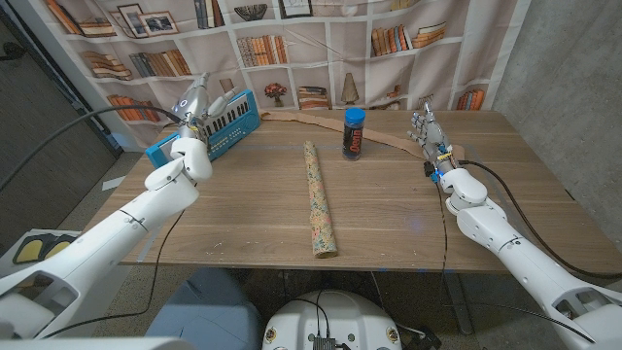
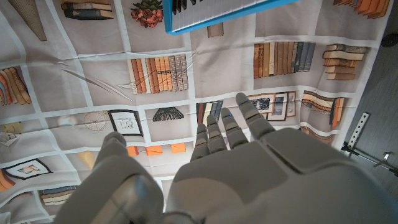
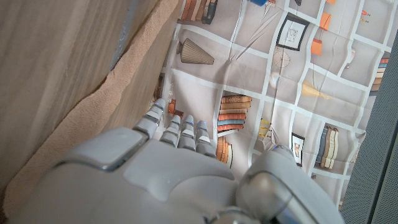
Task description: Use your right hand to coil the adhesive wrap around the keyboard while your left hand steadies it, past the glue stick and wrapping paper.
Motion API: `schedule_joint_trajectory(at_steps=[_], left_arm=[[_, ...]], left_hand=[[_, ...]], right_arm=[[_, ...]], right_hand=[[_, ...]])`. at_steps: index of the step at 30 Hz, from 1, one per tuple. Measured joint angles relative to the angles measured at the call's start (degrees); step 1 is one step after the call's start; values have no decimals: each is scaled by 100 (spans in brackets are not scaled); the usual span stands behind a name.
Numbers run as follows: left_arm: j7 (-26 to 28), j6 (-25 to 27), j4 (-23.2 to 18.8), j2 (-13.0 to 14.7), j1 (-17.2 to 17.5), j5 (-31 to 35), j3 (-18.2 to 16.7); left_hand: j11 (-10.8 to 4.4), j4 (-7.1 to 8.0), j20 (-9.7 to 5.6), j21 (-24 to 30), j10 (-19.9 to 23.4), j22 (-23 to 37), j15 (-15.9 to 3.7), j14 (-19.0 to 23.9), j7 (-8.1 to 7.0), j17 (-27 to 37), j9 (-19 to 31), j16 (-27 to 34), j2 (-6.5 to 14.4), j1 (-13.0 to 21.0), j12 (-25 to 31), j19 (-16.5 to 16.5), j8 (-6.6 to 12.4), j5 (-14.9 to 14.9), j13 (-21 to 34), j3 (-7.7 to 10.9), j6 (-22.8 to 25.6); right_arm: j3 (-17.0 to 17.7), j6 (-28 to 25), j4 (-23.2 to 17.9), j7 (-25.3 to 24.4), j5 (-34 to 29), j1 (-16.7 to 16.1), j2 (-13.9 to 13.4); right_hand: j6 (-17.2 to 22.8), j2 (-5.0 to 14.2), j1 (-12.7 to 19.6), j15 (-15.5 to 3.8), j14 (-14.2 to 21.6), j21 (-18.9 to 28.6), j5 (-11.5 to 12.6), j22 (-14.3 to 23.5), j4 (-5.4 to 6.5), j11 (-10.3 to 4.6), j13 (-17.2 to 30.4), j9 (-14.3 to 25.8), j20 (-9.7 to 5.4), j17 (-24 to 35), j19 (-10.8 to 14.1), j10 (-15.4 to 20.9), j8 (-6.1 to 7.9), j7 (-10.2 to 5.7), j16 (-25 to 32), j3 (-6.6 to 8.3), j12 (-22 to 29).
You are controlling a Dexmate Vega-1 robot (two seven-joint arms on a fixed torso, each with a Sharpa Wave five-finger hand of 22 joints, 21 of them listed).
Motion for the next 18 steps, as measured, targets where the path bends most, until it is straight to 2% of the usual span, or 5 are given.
schedule_joint_trajectory(at_steps=[3, 5, 18], left_arm=[[24, 31, 0, 34, 23, 16, 1], [40, 41, 0, 58, 30, 34, 0], [-21, 93, -49, 406, 176, 228, 50]], left_hand=[[-48, -6, -90, 30, 63, -11, -29, 29, -78, -1, 14, 0, -49, -10, 28, 96, 33, 0, 0, -20, 152], [-87, -7, -88, 33, 102, -16, -41, 41, -118, -2, 14, 0, -73, 14, 49, 132, 69, 0, 0, -21, 191], [-79, -22, -73, 33, 135, -16, -41, 41, -110, -2, 13, 0, -94, 36, 70, 147, 100, 0, 26, -36, 265]], right_arm=[[-7, 13, 51, 24, 5, 30, 13], [-8, 18, 75, 38, 6, 46, 16], [-10, 31, 201, 114, 36, 127, 19]], right_hand=[[0, 29, 29, 0, 0, 0, 0, 0, 0, 0, 0, 0, 0, 0, 0, 0, 0, 0, 0, 0, 0], [0, 29, 29, 0, 0, 0, 0, 0, 0, 0, 0, 0, 0, 0, 0, 0, 0, 0, 0, 0, 0], [0, 29, 29, -21, 21, -1, 0, 0, -17, 0, 0, 0, 0, 1, 0, 0, 0, 0, 0, 18, 0]])
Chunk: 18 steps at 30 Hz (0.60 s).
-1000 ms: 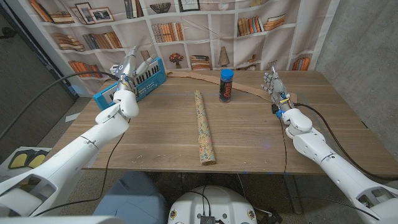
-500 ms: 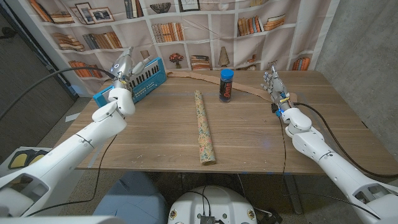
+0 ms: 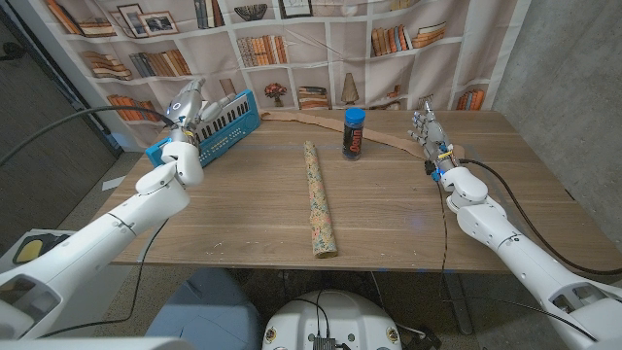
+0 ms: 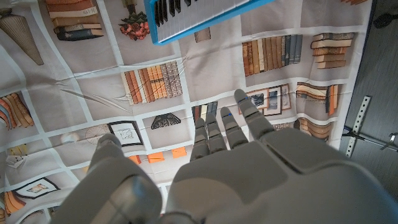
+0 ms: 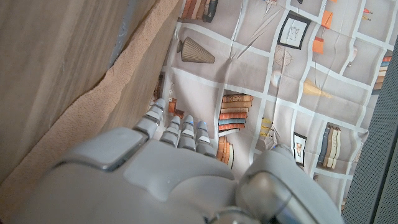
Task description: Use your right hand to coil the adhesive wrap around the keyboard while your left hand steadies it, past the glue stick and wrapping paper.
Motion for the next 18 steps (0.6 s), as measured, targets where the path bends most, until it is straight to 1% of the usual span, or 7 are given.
schedule_joint_trajectory(at_steps=[1, 3, 6, 9, 13, 16, 18], left_arm=[[-11, 6, -7, 21, 12, 8, 0], [-32, 22, -30, 79, 41, 37, 1], [-93, 52, -62, 159, 79, 67, 1], [-135, 89, -88, 220, 112, 92, -1], [-199, 164, -137, 317, 174, 125, -30], [-225, 200, -156, 371, 205, 145, -40], [-253, 226, -160, 423, 230, 184, -46]], left_hand=[[-19, 0, 5, 0, 19, 0, -3, 3, -20, 0, 0, 0, 0, 0, 0, 10, 0, 0, 0, 0, 21], [-48, 0, -41, 0, 48, 0, -41, 42, -51, 0, 0, 0, -22, 22, 0, 73, 0, 0, 0, 0, 52], [-57, 0, -55, 0, 57, 0, -41, 42, -58, 0, 27, 0, -25, 25, 0, 88, 0, 0, 0, 0, 59], [-34, 0, 42, 0, 74, 0, -41, 42, -60, 0, 27, 0, -44, 47, 0, 183, 0, 0, 0, 0, 57], [17, -18, 267, 0, 23, -28, -18, 18, -121, 0, 27, 0, -41, 110, 0, 195, 0, 0, 27, 19, -4], [16, -19, 316, 0, 25, -28, -8, 8, -121, -8, 54, 0, -48, 148, 0, 187, 0, 0, 27, 19, -4], [-9, -18, 316, 0, 50, -28, -8, 8, -115, -26, 54, 0, -26, 170, 0, 187, 0, 0, 27, 19, 2]], right_arm=[[0, 1, 5, 3, 1, 3, 0], [0, 2, 11, 9, 3, 7, 0], [-1, 2, 19, 14, 4, 13, 1], [-3, 2, 21, 15, 4, 14, 1], [-5, 2, 21, 13, 5, 15, 0], [-5, -2, 16, 5, 5, 14, -1], [-7, -11, 5, -4, 6, 6, -2]], right_hand=[[0, 0, 0, 0, 0, 0, 0, 0, -6, 0, 0, 0, 0, 0, 0, 0, 0, 0, 0, 6, 0], [0, 0, 0, 0, 0, 0, 0, 0, -6, 0, 0, 0, 0, 0, 0, 0, 0, 0, 0, 6, 0], [0, -1, 1, 0, 0, 0, 0, 0, -6, 0, 0, 0, 0, 0, 0, 0, 0, 0, 0, 6, 0], [0, -23, 23, 0, 0, 0, 0, 0, -6, 0, 0, 0, 0, 0, 0, 0, 0, 0, 0, 6, 0], [0, -23, 23, 0, 0, 0, 0, 0, -6, 0, 0, 0, 0, 0, 0, 0, 0, 0, 0, 6, 0], [0, -23, 23, 0, 0, 0, 0, 0, -6, 0, 0, 0, 0, 0, 0, 0, 0, 0, 0, 6, 0], [0, -23, 23, 0, 0, 0, 0, 0, -6, 0, 0, 0, 0, 0, 0, 0, 0, 0, 0, 6, 0]])
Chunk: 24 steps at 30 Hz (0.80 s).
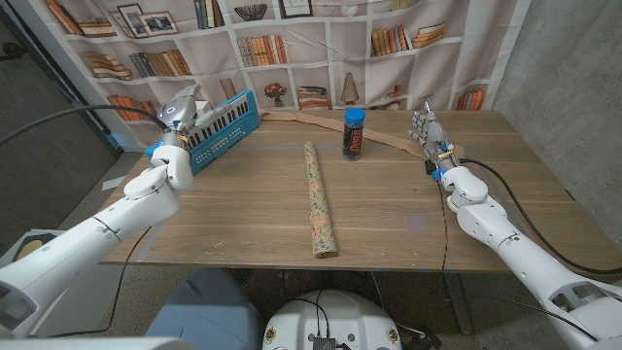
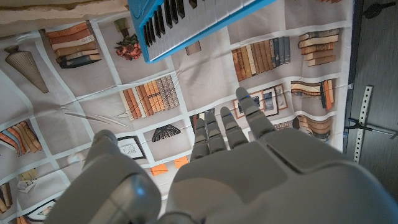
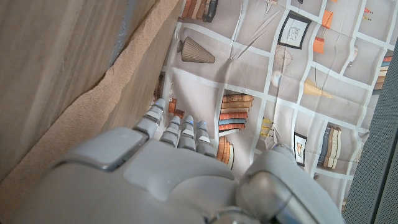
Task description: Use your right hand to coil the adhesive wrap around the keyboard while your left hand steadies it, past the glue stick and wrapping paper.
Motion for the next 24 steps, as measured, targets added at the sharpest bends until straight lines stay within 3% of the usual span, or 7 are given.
schedule_joint_trajectory(at_steps=[3, 9, 13, 20, 24], left_arm=[[-21, 35, -2, 38, 20, 37, 0], [-21, 107, 0, 91, 57, 132, 0], [15, 222, 2, 97, 94, 199, 1], [68, 437, -4, 70, 135, 277, 14], [75, 570, -42, 56, 157, 291, 18]], left_hand=[[-18, -17, 46, 8, 18, 0, -2, 2, 16, -1, 0, 0, 22, 22, 0, 47, 0, 0, 0, 17, 16], [-18, -40, 276, 152, 18, -14, -6, 39, 48, -1, 27, 0, -2, 152, 0, 510, 0, 0, 27, 40, -16], [-19, -40, 366, 170, 18, -26, 29, 156, 1, 0, 47, 0, -32, 226, 19, 648, 0, 0, 53, 40, -13], [-27, -39, 369, 199, 90, -26, 49, 239, -65, 15, 53, 34, -55, 248, 43, 784, 35, 0, 80, 40, 54], [-29, -39, 407, 199, 40, -26, 53, 235, -66, 15, 53, 34, -84, 278, 43, 823, -42, 0, 106, 40, -174]], right_arm=[[-2, -5, -11, -9, 0, -5, 0], [-7, -20, -29, -31, 0, -14, 0], [-9, -29, -38, -51, -2, -17, 2], [-13, -41, -49, -77, -11, -19, 20], [-13, -52, -57, -89, -11, -18, 29]], right_hand=[[0, 0, 0, 0, 0, 0, 0, 0, 0, 0, 0, 0, 0, 0, 0, 0, 0, 0, 0, 0, 0], [0, 0, 0, 0, 0, 24, 0, 0, 0, 0, 0, 0, 0, 0, 0, 0, 0, 0, 0, 0, 0], [23, 0, 0, 0, 0, 23, 0, 0, -32, -14, 0, 0, 0, 0, 0, 14, 0, -23, 0, -32, 0], [31, 0, 0, -3, 45, 22, -27, 0, -32, -22, 0, 0, -2, 1, 2, 22, 0, -31, 28, -32, 0], [31, 0, 0, -3, 45, 22, -27, 0, -32, -45, 0, 0, -22, 0, 22, 45, 0, -31, 28, -32, 0]])
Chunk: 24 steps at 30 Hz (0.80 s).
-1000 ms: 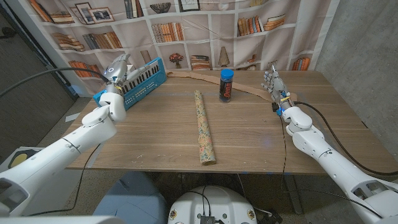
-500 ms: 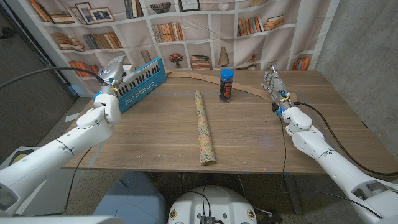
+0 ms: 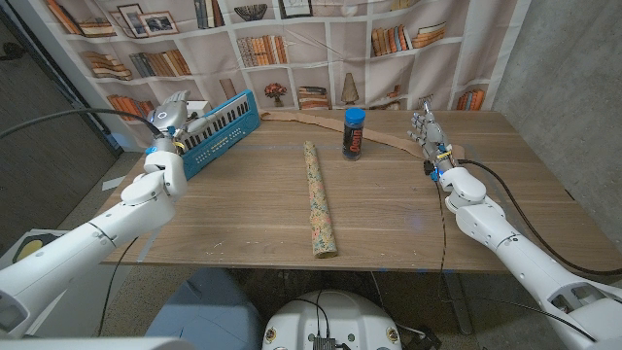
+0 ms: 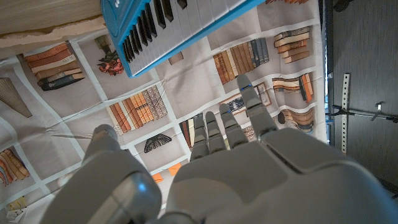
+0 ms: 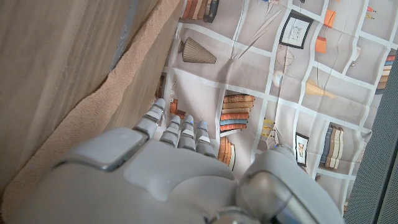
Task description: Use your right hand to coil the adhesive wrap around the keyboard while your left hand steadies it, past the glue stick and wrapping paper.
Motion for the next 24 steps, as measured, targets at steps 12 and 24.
schedule_joint_trajectory(at_steps=[12, 24], left_arm=[[-218, 392, -171, 69, 37, 2, 34], [-507, 687, -280, 175, 53, -175, 61]], left_hand=[[261, 0, -299, -232, -149, -26, 157, -158, 288, -1, 26, -73, 21, 67, -26, -343, -12, 0, 52, 0, -201], [372, 42, -307, -294, -261, -10, 285, -287, 349, -1, 53, -73, 44, 91, -70, -475, -34, 0, 79, 7, -262]], right_arm=[[4, -10, -24, -62, 9, -19, 22], [21, -62, -56, -114, 43, -55, 29]], right_hand=[[13, 38, 38, -19, 19, 0, 0, 0, 0, 1, 0, 0, 0, 0, 0, -1, 0, -13, 0, 0, 0], [22, 38, 38, -19, 19, -1, 1, 0, 0, 2, 0, 0, 0, 0, 0, -2, 0, -22, 0, 0, 0]])
